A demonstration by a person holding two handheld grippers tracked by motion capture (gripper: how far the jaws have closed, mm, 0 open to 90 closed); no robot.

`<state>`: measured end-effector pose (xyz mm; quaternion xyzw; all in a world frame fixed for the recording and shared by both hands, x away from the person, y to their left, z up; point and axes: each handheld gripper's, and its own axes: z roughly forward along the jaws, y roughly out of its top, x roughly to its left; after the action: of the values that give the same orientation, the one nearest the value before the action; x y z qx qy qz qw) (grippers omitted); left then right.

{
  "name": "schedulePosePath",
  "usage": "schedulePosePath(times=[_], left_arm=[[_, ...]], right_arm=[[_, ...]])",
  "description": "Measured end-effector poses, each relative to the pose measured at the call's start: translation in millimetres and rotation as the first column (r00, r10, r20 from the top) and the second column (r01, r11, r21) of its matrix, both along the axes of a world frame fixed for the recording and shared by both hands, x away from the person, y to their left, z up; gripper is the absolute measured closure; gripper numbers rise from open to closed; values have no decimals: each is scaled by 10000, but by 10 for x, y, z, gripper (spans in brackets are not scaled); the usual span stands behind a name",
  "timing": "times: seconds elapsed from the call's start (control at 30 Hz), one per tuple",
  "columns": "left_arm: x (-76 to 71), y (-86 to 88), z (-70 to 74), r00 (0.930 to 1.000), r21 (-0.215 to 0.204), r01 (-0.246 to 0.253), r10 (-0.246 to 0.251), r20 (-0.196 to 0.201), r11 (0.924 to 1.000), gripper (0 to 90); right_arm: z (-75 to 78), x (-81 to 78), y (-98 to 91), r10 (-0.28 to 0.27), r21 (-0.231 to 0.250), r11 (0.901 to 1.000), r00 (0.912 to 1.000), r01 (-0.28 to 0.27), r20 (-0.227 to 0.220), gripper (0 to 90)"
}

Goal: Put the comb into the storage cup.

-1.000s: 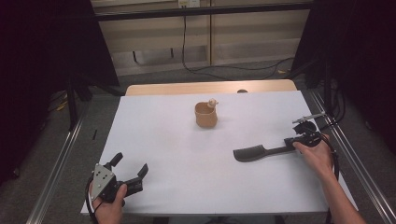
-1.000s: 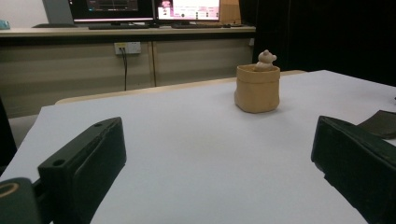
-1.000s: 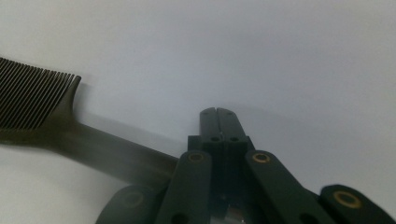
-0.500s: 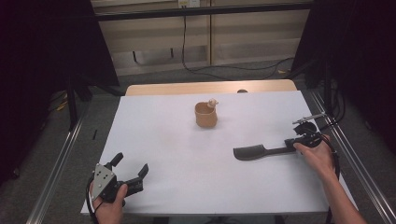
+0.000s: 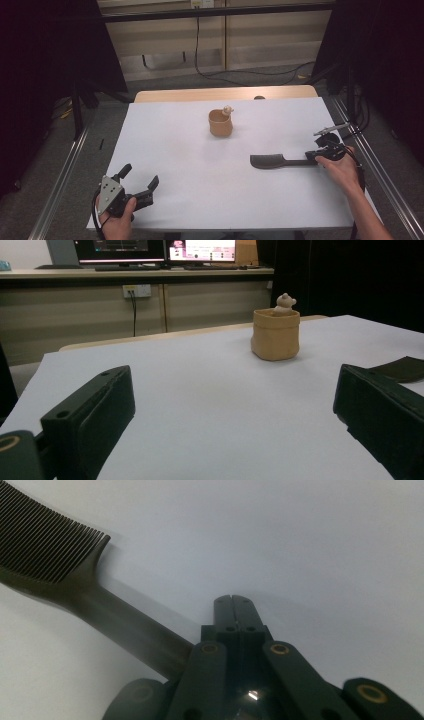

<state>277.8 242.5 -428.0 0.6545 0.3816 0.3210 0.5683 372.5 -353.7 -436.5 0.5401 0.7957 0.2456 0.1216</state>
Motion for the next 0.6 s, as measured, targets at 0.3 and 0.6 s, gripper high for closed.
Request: schedulePosePath(times=[0.3,0.6], left_arm=[[11,-4,-4,10000,-53,6,-6,-21,10000,33],[24,-4,-7,10000,-87,-36,36,-25,10000,33]], right_arm=[[-1,-45,-11,80,64,9999,10000,-80,-12,900],[-8,-123,-13,285,138,9995,9995,-286,105,900]])
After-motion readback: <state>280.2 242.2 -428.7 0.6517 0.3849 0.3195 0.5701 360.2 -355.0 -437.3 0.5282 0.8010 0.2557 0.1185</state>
